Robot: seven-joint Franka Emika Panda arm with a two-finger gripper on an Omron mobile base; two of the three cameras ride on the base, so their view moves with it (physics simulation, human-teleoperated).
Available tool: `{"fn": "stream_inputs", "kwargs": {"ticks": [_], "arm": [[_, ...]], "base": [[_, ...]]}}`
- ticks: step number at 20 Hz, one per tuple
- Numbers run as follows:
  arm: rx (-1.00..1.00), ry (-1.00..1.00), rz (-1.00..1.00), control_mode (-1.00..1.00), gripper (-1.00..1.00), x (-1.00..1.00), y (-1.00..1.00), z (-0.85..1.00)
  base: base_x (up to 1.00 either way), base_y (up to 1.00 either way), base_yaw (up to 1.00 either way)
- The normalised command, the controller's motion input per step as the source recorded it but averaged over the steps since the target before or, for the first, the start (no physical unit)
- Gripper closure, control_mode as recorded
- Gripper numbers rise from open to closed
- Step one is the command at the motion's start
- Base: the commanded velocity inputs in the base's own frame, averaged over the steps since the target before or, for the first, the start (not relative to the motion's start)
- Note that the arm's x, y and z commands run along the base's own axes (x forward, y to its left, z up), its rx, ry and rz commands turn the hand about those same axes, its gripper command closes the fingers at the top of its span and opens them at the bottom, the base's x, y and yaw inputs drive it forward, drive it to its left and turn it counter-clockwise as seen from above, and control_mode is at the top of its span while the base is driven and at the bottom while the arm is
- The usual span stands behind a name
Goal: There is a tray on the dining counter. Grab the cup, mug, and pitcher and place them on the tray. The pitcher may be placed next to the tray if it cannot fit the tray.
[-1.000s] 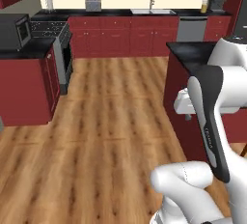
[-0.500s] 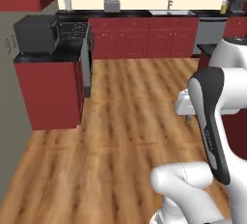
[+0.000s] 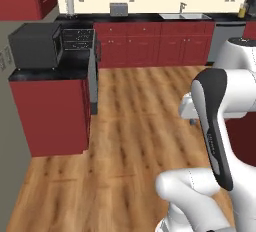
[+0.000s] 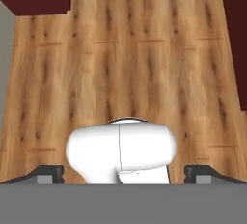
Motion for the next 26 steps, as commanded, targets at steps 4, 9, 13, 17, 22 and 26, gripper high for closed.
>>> {"fn": "stream_inputs", "kwargs": {"ticks": [4,9,13,17,22,26], "arm": [[0.0,0.0,0.0,1.0,-1.0,0.0,0.0,0.0],[0.0,0.0,0.0,1.0,-1.0,0.0,0.0,0.0],[0.0,0.0,0.0,1.0,-1.0,0.0,0.0,0.0],[0.0,0.0,0.0,1.0,-1.0,0.0,0.0,0.0],[0.0,0.0,0.0,1.0,-1.0,0.0,0.0,0.0],[0.0,0.0,0.0,1.0,-1.0,0.0,0.0,0.0]], "base": [[1.0,-0.64,-0.01],[1.0,-0.59,-0.02],[1.0,-0.38,-0.01],[1.0,-0.22,-0.01],[1.0,-0.11,0.0],[1.0,-0.08,0.0]]}}
